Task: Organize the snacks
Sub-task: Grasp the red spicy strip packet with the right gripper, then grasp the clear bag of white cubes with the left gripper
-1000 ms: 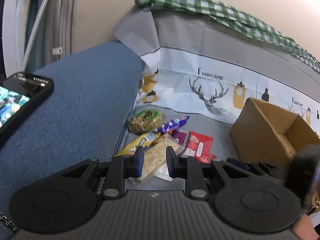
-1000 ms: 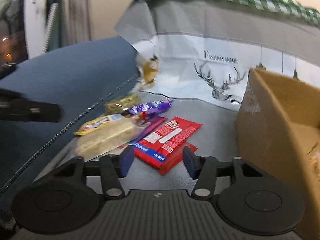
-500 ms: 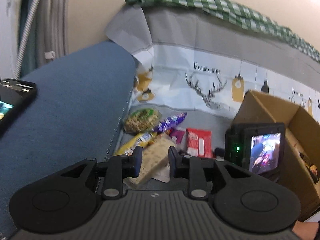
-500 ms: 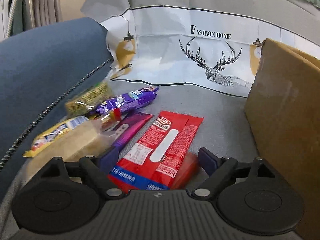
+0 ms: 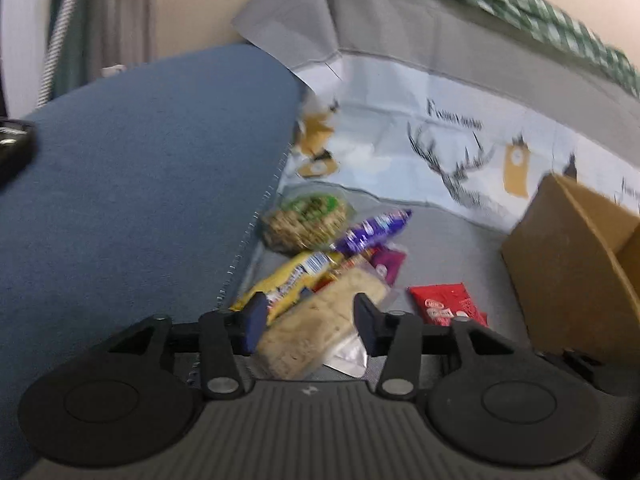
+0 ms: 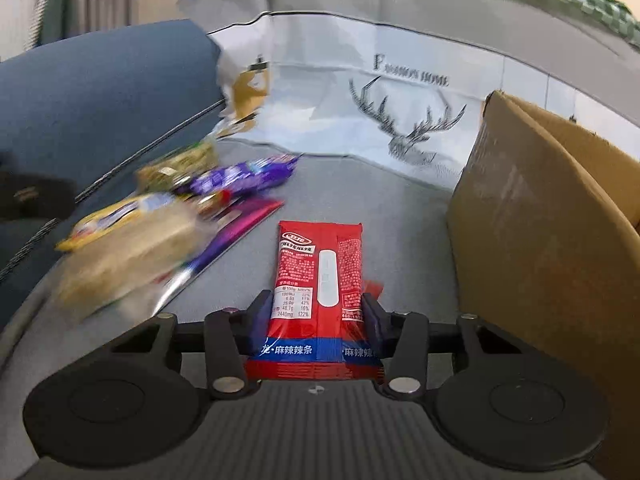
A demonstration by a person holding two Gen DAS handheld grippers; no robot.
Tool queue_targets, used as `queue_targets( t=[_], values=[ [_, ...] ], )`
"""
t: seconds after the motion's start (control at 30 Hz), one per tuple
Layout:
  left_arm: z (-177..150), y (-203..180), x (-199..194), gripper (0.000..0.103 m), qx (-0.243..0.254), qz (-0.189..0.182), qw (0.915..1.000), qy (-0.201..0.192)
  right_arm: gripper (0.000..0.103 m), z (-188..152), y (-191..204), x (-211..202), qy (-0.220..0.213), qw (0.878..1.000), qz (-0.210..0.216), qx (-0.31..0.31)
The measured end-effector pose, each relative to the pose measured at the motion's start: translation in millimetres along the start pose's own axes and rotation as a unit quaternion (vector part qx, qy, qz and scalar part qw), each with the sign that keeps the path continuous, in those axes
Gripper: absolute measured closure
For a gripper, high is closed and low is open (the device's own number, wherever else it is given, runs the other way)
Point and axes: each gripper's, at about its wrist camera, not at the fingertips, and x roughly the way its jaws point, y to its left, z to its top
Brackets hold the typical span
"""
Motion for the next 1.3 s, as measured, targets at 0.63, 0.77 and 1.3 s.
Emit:
queue_targets(
  t=[0.63,0.77,1.3],
  values=[
    [-15,-7,31,0.063,0.035,-0.01,0.9986,0.038,0.036,-50,9,-61,0.078,0.995,0.061,-0.032],
    [-12,-9,29,0.025,0.034,-0.011,0.9988,0.035,0.036,-51,7,-63,0.078,0.995,0.061,-0.034],
    [-17,-26,35,0.063,0.074,-0.026,0.9941,0.074,0.055,-54,-1,-84,0.082,0.991,0.095,-0.04]
  ],
)
